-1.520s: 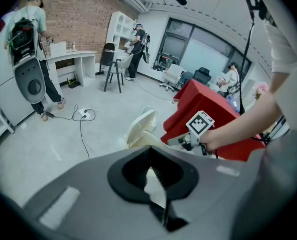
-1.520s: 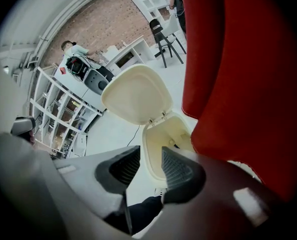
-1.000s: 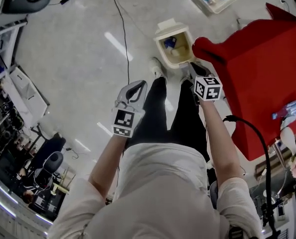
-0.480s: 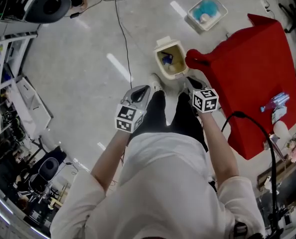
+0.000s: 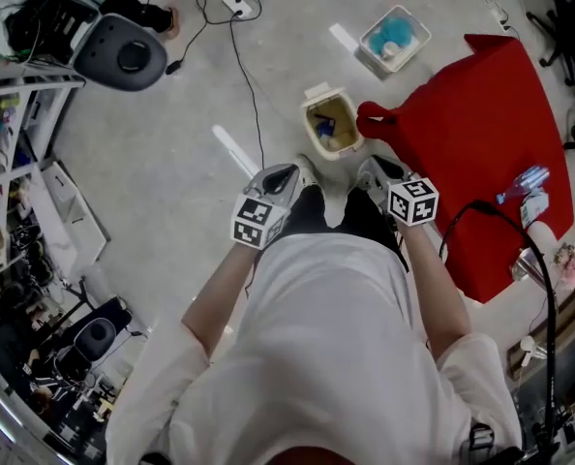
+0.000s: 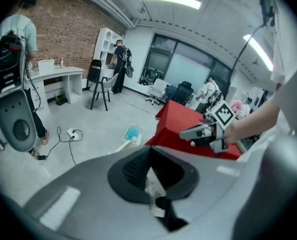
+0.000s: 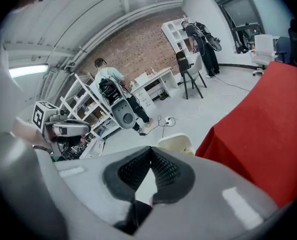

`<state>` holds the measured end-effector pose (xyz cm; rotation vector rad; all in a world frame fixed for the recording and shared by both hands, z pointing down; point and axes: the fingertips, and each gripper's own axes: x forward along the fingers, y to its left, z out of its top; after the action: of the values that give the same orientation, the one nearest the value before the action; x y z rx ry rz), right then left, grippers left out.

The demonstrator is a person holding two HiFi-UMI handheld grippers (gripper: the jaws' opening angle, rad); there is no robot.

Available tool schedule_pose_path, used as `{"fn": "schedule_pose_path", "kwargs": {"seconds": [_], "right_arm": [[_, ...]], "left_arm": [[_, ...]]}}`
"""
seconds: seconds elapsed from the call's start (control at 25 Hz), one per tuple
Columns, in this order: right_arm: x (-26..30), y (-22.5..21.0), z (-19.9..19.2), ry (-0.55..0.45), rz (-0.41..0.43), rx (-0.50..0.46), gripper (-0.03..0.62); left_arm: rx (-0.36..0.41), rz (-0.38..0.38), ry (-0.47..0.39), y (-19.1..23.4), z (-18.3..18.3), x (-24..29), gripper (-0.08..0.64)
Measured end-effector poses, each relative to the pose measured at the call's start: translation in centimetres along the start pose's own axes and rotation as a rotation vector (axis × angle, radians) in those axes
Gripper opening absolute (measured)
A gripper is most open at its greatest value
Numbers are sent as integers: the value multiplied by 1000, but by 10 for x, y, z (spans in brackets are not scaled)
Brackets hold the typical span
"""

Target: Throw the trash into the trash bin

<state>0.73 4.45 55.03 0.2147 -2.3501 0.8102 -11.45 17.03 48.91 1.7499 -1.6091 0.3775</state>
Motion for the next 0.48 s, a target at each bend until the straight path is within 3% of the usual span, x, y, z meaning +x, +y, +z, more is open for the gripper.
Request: {"fn": "schedule_pose_path", "kwargs": {"seconds": [0.48], "right_arm": [[-52,25,39,-87,0,-17,3]], "left_arm": [[7,-27,-17,-16,19,-29,5]]}}
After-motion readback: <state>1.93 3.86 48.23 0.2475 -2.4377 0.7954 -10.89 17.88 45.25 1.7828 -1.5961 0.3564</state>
